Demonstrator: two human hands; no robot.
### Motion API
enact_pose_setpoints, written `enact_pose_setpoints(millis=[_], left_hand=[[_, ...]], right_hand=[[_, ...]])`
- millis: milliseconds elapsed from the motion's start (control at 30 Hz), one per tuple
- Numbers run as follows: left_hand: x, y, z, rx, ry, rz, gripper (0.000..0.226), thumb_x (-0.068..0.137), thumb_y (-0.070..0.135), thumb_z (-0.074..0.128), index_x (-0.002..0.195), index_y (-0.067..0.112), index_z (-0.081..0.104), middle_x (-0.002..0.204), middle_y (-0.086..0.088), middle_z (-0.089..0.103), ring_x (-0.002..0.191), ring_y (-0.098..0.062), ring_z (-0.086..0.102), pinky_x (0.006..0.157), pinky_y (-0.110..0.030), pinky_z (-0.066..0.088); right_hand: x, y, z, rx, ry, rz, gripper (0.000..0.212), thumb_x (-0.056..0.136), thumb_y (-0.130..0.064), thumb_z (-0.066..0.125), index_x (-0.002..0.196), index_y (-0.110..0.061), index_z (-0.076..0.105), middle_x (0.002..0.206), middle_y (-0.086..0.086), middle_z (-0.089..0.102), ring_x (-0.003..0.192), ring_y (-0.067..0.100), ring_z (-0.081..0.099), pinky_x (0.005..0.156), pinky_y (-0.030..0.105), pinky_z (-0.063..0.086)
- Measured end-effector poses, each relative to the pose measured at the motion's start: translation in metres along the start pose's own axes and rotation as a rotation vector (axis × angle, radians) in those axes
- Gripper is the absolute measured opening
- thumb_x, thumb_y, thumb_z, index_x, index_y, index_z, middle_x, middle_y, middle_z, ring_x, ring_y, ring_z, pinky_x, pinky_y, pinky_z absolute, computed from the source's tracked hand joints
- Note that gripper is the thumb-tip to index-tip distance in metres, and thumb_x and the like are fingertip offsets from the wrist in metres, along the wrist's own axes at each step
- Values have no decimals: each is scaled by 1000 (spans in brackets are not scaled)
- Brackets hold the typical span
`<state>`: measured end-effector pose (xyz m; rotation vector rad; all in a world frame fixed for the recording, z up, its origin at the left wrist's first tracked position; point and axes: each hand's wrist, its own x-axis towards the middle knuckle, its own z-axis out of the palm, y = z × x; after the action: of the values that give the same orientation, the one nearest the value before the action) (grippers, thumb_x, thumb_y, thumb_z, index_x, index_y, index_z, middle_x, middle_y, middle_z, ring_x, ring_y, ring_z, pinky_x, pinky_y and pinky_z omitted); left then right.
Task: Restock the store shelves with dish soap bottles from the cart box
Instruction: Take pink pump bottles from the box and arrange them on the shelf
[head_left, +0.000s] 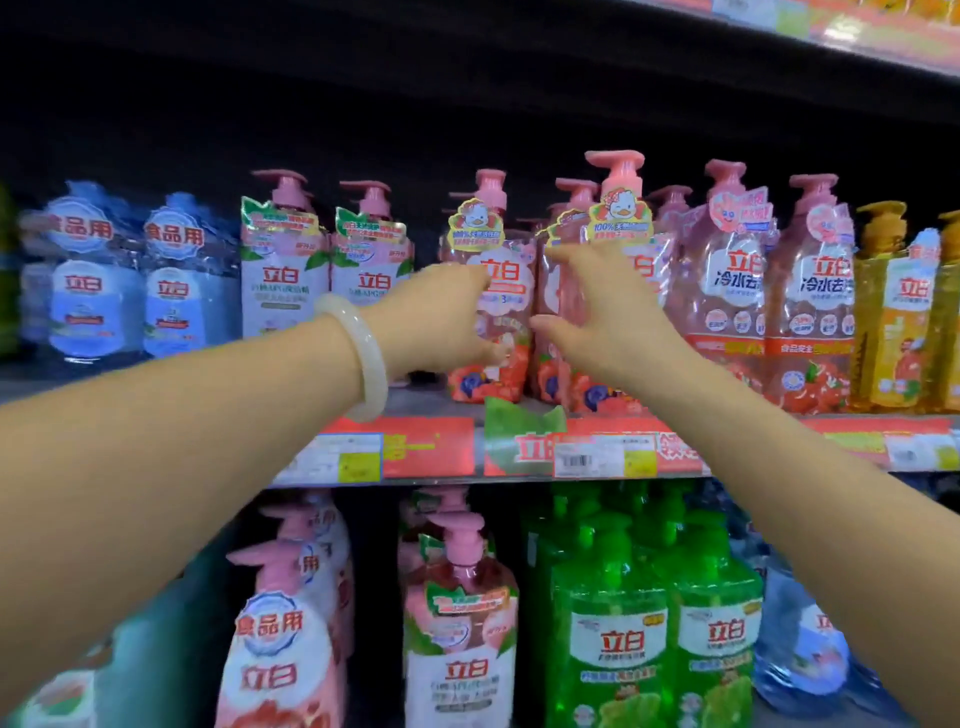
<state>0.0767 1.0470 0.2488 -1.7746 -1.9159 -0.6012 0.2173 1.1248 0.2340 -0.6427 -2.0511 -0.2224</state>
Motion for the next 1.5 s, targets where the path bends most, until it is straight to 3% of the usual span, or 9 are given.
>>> enact_pose_setpoints(millis=[133, 267, 433, 600, 733, 900, 1033, 1133, 1500], left_hand=[[-56, -68, -30, 217, -44, -67, 61, 80, 39, 68, 127, 6, 48, 127, -16, 55, 115, -32, 52, 89, -36, 43], [-140, -161, -61, 342, -85, -201, 56, 81, 43, 64, 119, 5, 51, 121, -17, 57, 111, -35, 54, 87, -40, 43], [-279, -271, -113, 461, -194, -505, 53, 79, 36, 69, 120, 7, 52, 118, -18, 59, 110, -36, 56, 86, -41, 45], [-437, -345, -161, 552, -389, -804, 53, 80, 34, 68, 124, 8, 54, 118, -17, 60, 113, -35, 57, 89, -40, 45], [-543, -390, -180, 593, -536, -1008, 55, 81, 36, 68, 124, 7, 49, 126, -15, 55, 117, -32, 53, 91, -37, 44], [-640, -437, -190, 549, -641, -1199, 63, 74, 33, 72, 131, 17, 49, 123, -10, 59, 113, -31, 56, 91, -37, 49], [-701, -482, -185, 518, -671, -1298, 54, 78, 36, 68, 124, 13, 53, 122, -9, 60, 110, -27, 58, 91, -33, 49], [-736, -527, -181, 492, -694, -1343, 59, 81, 38, 66, 131, 15, 47, 127, -8, 57, 115, -27, 55, 95, -32, 45], [-825, -733, -156, 320, -876, -1410, 50, 80, 38, 68, 121, 14, 52, 119, -7, 57, 107, -24, 56, 92, -34, 49]], right_hand=[[14, -85, 53, 19, -273, -120, 67, 81, -27, 69, 139, -9, 40, 137, 14, 42, 129, 29, 40, 106, 33, 31], [15, -199, 116, 152, -380, -282, 65, 80, -33, 70, 136, -13, 43, 134, 15, 46, 125, 31, 45, 101, 37, 38], [-12, -377, 186, 285, -517, -546, 54, 77, -32, 69, 122, -9, 49, 120, 18, 53, 112, 36, 53, 91, 42, 45], [-78, -550, 234, 373, -712, -752, 67, 80, -36, 68, 134, -8, 39, 132, 20, 42, 123, 37, 43, 102, 38, 39], [-127, -655, 259, 457, -859, -838, 66, 82, -37, 66, 134, -7, 38, 135, 20, 40, 126, 36, 41, 102, 37, 37], [-165, -740, 295, 493, -951, -930, 63, 83, -36, 65, 132, -6, 39, 134, 19, 43, 124, 37, 44, 98, 39, 41], [-184, -794, 343, 490, -1056, -961, 64, 81, -36, 68, 131, -8, 40, 132, 19, 42, 122, 38, 45, 98, 39, 42], [-193, -834, 389, 478, -1117, -963, 62, 81, -39, 68, 127, -9, 41, 135, 20, 41, 124, 38, 43, 98, 40, 41], [-218, -998, 568, 421, -1393, -916, 68, 82, -38, 67, 136, -12, 36, 137, 14, 40, 121, 34, 46, 99, 43, 43]])
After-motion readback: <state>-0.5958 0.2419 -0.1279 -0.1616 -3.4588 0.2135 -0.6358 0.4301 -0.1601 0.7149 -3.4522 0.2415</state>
